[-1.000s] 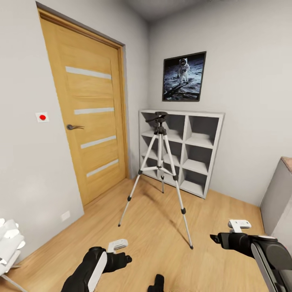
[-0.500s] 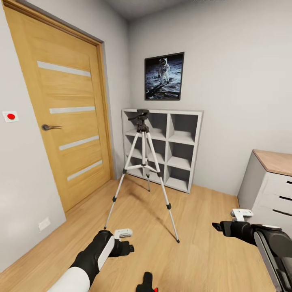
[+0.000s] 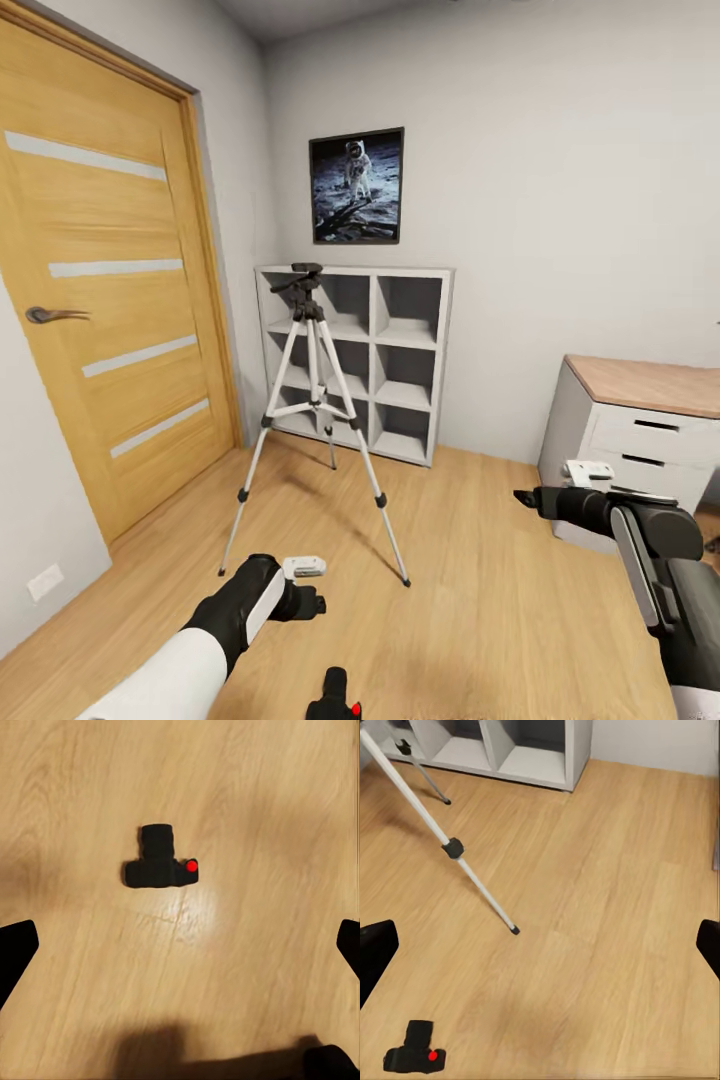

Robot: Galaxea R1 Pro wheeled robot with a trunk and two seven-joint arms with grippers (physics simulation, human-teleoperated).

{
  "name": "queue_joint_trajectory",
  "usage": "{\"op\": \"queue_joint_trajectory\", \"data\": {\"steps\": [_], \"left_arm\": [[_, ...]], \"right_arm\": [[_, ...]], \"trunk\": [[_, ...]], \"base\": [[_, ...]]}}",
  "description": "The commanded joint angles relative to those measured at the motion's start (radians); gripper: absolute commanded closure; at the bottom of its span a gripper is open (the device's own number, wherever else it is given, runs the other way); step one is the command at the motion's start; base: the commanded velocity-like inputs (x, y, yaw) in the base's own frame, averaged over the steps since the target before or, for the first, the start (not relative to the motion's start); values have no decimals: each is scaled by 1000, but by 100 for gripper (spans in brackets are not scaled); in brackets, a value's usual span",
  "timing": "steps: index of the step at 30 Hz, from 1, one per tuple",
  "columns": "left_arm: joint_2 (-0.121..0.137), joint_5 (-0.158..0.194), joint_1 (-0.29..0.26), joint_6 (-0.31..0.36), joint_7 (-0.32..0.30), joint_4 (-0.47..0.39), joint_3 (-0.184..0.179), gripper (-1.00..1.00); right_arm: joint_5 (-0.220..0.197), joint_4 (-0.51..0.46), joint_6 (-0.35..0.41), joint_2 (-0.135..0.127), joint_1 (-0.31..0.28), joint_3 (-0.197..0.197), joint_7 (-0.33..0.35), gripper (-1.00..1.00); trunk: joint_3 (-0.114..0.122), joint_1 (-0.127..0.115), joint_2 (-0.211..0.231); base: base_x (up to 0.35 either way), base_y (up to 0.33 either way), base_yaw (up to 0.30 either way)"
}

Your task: Attach the digital camera to the camera tripod in the bedroom.

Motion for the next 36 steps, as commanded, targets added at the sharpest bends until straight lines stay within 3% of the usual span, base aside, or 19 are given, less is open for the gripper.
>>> {"op": "queue_joint_trajectory", "data": {"steps": [1,8,18,36], "left_arm": [[1,8,1,4,1,-1,-3,-100],[5,11,16,-21,-4,1,-1,-100],[3,14,33,-121,-3,2,-1,-100],[-1,15,34,-128,-4,2,0,-100]], "right_arm": [[1,1,5,0,-4,0,2,-100],[3,-39,5,3,-10,2,2,-100],[-2,-76,5,-3,-10,2,2,-100],[-5,-82,5,1,-1,3,3,-100]], "trunk": [[-1,0,-1],[-1,0,-1],[-1,0,-1],[-1,0,-1]], "base": [[0,0,-267],[0,0,-267],[0,152,-267],[-53,303,-267]]}}
